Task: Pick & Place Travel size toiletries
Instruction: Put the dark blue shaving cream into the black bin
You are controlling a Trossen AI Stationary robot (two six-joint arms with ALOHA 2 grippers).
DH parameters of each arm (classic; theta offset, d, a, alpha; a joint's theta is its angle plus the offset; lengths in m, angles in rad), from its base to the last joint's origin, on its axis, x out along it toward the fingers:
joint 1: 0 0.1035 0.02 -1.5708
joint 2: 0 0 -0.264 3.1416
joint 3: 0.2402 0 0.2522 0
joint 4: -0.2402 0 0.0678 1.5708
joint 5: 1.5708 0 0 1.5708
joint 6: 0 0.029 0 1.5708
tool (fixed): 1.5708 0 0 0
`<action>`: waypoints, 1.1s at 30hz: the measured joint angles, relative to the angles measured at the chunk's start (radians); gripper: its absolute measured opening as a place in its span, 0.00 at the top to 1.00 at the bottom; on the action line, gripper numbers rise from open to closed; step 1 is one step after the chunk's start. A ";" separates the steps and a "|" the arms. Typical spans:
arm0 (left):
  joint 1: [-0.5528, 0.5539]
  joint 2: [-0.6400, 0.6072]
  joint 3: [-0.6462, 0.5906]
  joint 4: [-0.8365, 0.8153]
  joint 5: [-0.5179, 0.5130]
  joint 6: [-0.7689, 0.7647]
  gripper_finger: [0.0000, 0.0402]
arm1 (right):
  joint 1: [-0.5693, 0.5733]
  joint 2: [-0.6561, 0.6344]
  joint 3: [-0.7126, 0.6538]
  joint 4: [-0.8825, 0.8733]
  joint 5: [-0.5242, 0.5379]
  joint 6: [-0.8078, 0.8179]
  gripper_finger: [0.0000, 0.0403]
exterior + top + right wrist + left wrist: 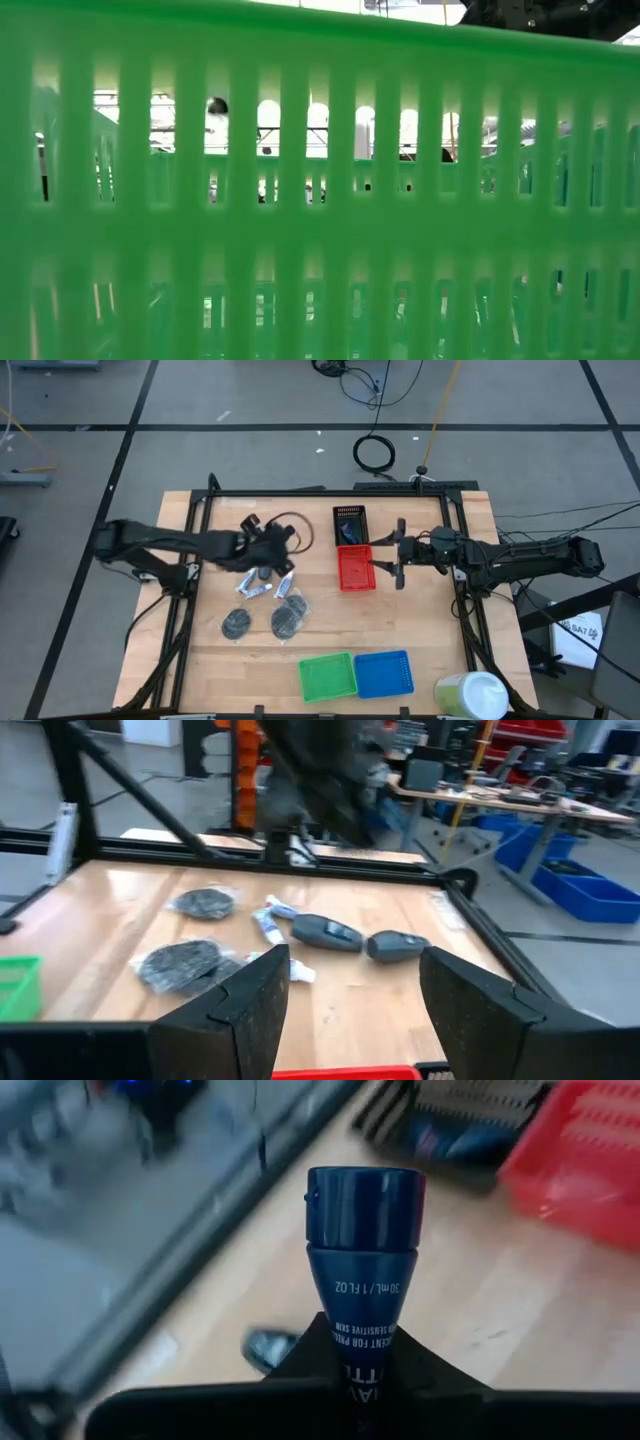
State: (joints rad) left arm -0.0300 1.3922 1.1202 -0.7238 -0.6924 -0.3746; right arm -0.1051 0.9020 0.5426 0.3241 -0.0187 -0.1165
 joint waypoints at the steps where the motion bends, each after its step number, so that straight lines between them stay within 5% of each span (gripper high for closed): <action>1: -0.029 -0.030 0.000 0.006 -0.012 0.025 0.98 | 0.000 0.000 0.000 0.000 0.013 0.000 0.47; 9: -0.161 -0.287 -0.181 0.204 -0.013 0.165 0.94 | -0.007 0.000 0.000 0.004 0.050 -0.001 0.47; 18: -0.153 -0.607 -0.680 0.880 0.300 0.462 0.94 | -0.007 0.016 0.000 0.007 0.079 0.006 0.47; 23: -0.152 -0.675 -0.881 1.265 0.335 0.651 0.98 | -0.007 0.092 0.000 0.083 0.073 0.033 0.47; 33: -0.085 -0.601 -0.870 1.384 0.441 0.575 0.95 | -0.026 0.390 0.000 0.508 0.097 0.034 0.47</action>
State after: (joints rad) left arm -0.1146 0.7911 0.2503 0.6601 -0.2518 0.2008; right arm -0.1313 1.2922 0.5426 0.8321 0.0778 -0.0830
